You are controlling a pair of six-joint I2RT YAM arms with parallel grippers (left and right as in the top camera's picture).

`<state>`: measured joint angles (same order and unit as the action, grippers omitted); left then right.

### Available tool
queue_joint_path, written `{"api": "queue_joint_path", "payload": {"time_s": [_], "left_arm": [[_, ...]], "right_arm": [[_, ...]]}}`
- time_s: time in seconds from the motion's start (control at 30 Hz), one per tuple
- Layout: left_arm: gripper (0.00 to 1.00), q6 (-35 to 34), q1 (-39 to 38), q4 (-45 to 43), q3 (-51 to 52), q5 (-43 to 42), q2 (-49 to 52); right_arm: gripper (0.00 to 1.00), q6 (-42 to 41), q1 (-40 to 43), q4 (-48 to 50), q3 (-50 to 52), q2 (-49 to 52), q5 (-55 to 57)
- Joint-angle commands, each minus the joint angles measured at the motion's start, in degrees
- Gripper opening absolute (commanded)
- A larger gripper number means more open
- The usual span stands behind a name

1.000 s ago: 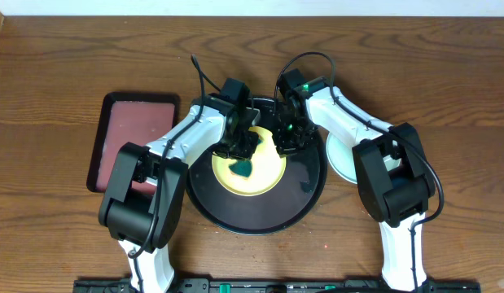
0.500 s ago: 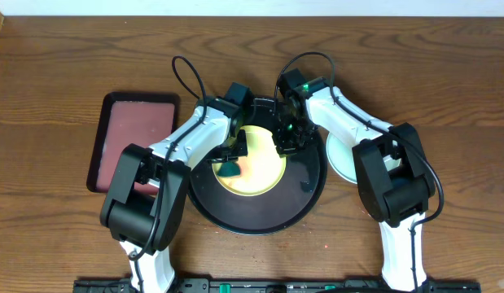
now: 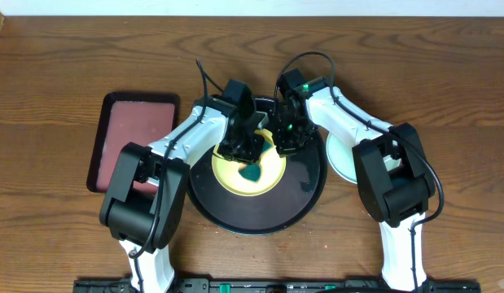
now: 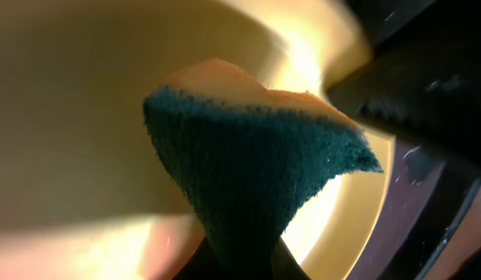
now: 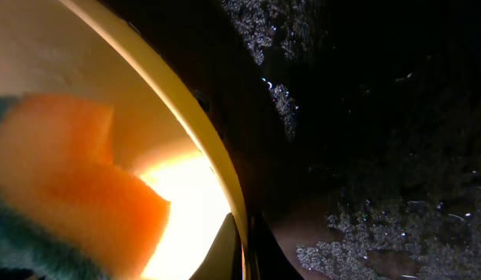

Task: Clean dirty plates on tray and stack at the side
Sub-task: 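Scrub the yellow plate with the sponge while the right gripper holds it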

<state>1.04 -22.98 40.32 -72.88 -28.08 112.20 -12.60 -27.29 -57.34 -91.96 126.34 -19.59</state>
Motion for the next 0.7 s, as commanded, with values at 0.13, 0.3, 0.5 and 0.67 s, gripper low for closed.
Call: {"api": "queue_joint_path", "payload": {"time_s": [0.13, 0.3, 0.5, 0.67], "left_arm": [[0.08, -9.7, 0.2, -2.1, 0.5, 17.3, 0.9], [0.07, -25.4, 0.2, 2.1, 0.5, 39.3, 0.9], [0.07, -29.3, 0.2, 7.4, -0.1, 43.4, 0.8], [0.07, -29.2, 0.1, 14.7, -3.2, 42.6, 0.8]], "right_arm": [[0.01, -0.3, -0.6, 0.1, 1.7, 1.4, 3.0], [0.01, -0.2, -0.6, 0.1, 1.7, 1.4, 3.0], [0.01, -0.3, -0.6, 0.1, 1.7, 1.4, 3.0], [0.01, -0.3, -0.6, 0.1, 1.7, 1.4, 3.0]]}}
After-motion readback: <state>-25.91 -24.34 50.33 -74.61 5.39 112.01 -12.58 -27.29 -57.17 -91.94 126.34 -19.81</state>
